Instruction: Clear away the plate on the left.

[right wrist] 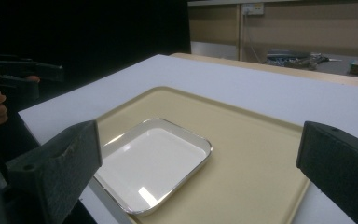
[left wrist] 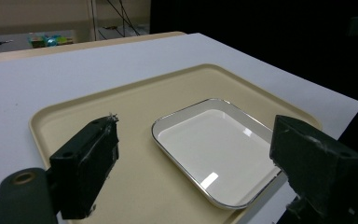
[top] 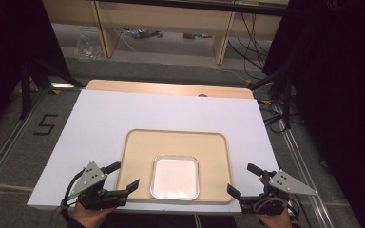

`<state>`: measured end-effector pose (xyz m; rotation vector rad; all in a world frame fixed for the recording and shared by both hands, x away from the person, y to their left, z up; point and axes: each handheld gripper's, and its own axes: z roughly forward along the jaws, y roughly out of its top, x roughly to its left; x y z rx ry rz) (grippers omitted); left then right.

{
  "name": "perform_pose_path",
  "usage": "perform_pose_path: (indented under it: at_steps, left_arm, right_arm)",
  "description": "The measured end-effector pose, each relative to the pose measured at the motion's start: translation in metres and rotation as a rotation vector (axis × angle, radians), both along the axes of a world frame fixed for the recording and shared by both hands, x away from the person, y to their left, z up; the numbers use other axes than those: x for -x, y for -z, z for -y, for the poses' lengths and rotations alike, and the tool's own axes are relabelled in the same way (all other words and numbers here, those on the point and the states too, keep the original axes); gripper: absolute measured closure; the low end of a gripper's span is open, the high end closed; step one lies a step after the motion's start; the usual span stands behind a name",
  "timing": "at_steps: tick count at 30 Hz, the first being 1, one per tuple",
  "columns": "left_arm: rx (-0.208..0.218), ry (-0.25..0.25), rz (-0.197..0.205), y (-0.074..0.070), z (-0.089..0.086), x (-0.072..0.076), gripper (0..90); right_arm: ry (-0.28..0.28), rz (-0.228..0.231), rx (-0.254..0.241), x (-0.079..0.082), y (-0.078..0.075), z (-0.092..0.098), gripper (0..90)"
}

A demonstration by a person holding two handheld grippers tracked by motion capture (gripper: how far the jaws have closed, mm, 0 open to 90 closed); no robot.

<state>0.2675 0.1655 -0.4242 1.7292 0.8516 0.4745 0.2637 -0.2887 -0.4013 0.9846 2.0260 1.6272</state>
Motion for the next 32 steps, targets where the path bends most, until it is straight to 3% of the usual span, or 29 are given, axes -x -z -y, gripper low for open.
perform_pose_path:
  at_steps: [1, 2, 5, 6, 7, 9, 12, 20, 23, 24, 27, 28, 32]
  left_arm:
    - [-0.022, 0.020, 0.035, 0.000, -0.001, -0.002, 14.9]
    - [0.014, 0.009, -0.017, 0.001, 0.002, 0.003, 14.9]
    - [0.005, 0.005, 0.029, 0.001, 0.003, 0.007, 15.3]
    - [-0.018, 0.007, 0.051, 0.001, 0.002, 0.007, 15.4]
    - [-0.021, 0.009, 0.052, 0.001, 0.001, 0.008, 15.4]
    - [-0.004, -0.008, 0.001, 0.002, 0.001, 0.011, 15.1]
    - [0.006, -0.014, 0.004, 0.002, 0.001, 0.012, 15.2]
    - [0.057, -0.017, -0.045, 0.002, -0.001, 0.011, 15.0]
    - [0.054, -0.018, -0.061, 0.002, -0.001, 0.011, 15.0]
    - [0.029, -0.005, -0.063, 0.003, -0.003, 0.010, 15.0]
    - [0.030, -0.002, -0.068, 0.003, -0.003, 0.010, 15.0]
    - [0.048, -0.012, -0.068, 0.003, -0.001, 0.010, 15.0]
    - [0.027, -0.021, -0.086, 0.003, -0.002, 0.010, 15.0]
  right_arm:
    - [0.000, 0.000, 0.000, 0.000, 0.000, 0.000, 0.5]
    - [-0.001, 0.000, 0.000, 0.000, 0.000, 0.000, 0.5]
    - [-0.001, 0.000, 0.001, 0.000, 0.000, 0.000, 0.5]
    - [-0.002, 0.000, 0.000, 0.000, 0.000, 0.000, 0.5]
    - [-0.001, 0.000, 0.001, 0.000, 0.000, 0.000, 0.5]
    - [-0.002, 0.000, 0.000, 0.000, 0.000, 0.000, 0.5]
    - [-0.002, 0.000, 0.000, 0.000, 0.000, 0.000, 0.5]
    - [-0.001, 0.001, 0.000, 0.000, 0.000, 0.000, 0.5]
    - [-0.001, 0.001, 0.000, 0.000, 0.000, 0.000, 0.5]
    - [-0.001, 0.001, 0.000, 0.000, 0.000, 0.000, 0.5]
    - [-0.001, 0.001, 0.000, 0.000, 0.000, 0.000, 0.5]
    - [-0.004, 0.000, -0.002, 0.000, 0.000, 0.000, 0.5]
    - [-0.001, 0.002, -0.002, 0.000, 0.000, 0.000, 0.5]
